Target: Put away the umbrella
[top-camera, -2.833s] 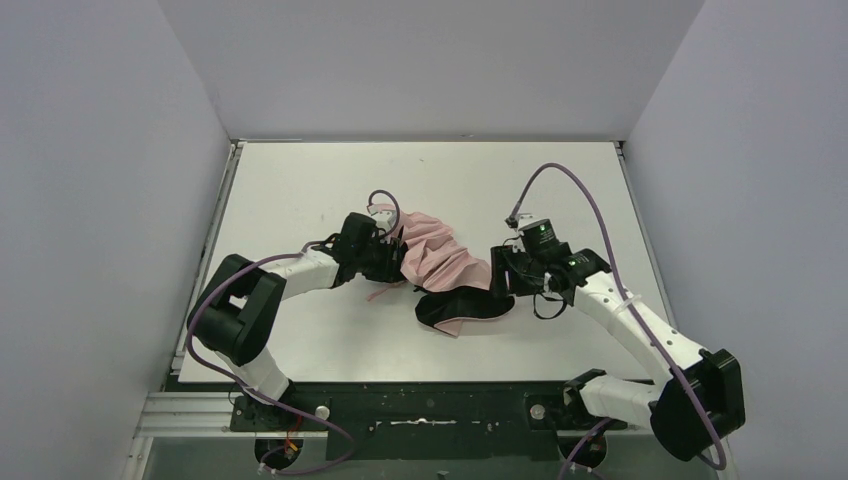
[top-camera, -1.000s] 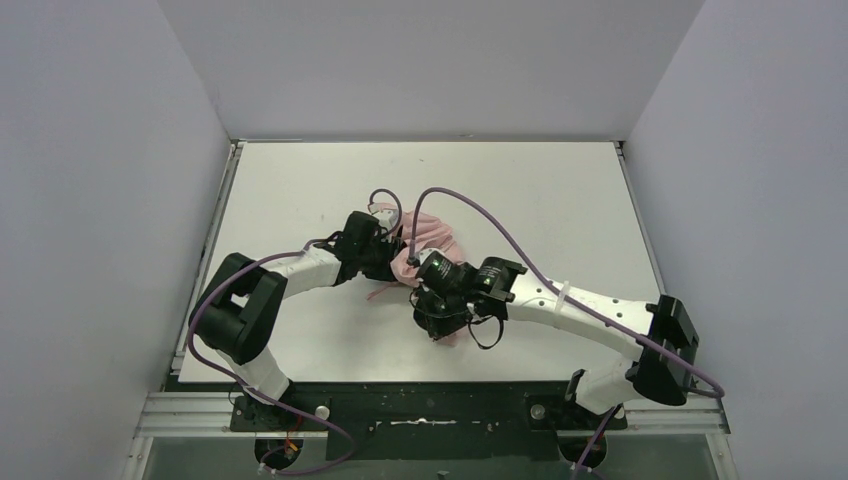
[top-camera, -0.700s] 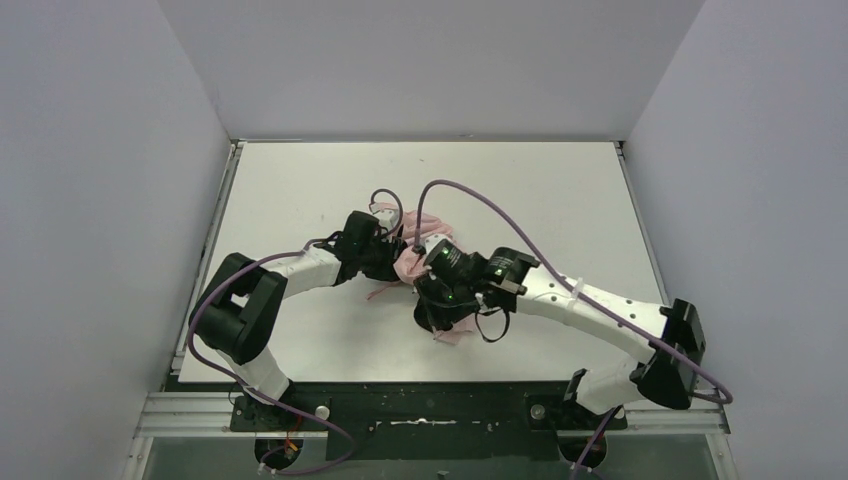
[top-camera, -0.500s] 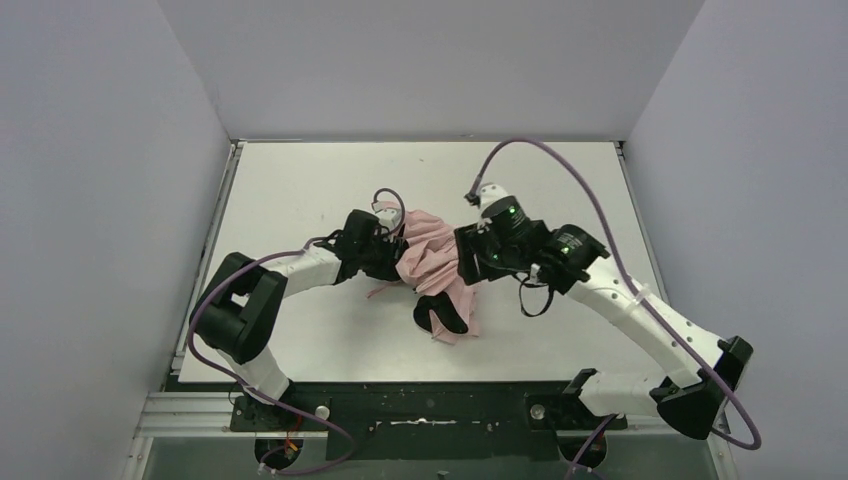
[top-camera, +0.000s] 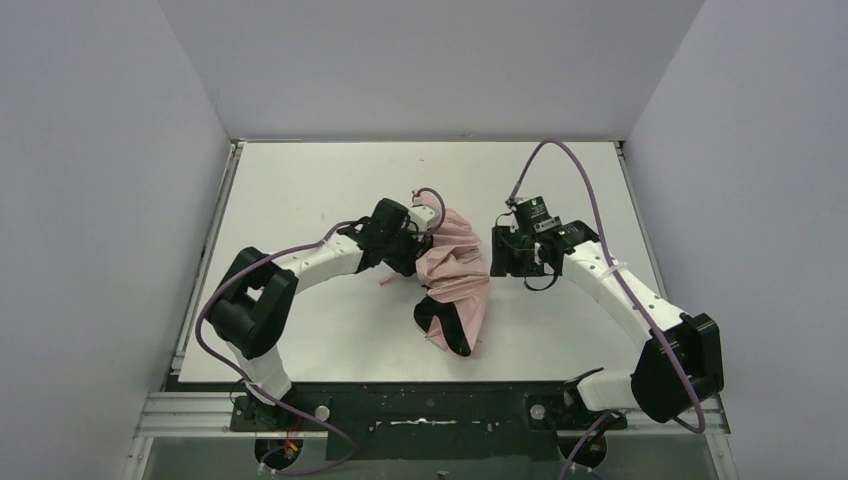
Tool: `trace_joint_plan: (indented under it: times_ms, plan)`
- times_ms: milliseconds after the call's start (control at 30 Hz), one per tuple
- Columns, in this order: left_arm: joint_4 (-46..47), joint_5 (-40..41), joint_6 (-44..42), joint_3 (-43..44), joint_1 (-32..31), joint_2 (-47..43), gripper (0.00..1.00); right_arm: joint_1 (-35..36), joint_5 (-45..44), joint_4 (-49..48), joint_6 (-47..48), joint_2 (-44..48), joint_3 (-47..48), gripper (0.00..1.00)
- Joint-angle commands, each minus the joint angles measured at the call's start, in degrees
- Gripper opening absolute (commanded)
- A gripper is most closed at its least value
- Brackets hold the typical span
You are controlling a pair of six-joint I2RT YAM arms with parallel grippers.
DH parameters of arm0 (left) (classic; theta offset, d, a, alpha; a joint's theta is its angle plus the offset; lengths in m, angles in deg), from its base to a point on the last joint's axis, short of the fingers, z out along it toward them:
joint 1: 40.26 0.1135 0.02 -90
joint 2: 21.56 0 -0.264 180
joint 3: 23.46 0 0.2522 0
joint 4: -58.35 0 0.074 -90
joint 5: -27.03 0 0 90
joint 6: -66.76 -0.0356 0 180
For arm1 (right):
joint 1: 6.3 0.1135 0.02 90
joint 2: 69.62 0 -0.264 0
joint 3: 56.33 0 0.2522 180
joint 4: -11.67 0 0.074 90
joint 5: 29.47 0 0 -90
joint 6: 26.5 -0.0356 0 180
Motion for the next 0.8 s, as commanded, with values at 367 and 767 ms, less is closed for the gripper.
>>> trace_joint_plan:
  times_ms: [367,767]
  plan:
    - [1.40,-8.23,-12.74,4.91,7.01,3.04,0.00,0.65,17.59,-25.83,-12.84,21.30,-29.40,0.60]
    - [-2.23,-14.28,-13.10,8.29,8.96,6.17,0.00,6.12,29.54,-60.29,-7.27,18.17,-36.69,0.68]
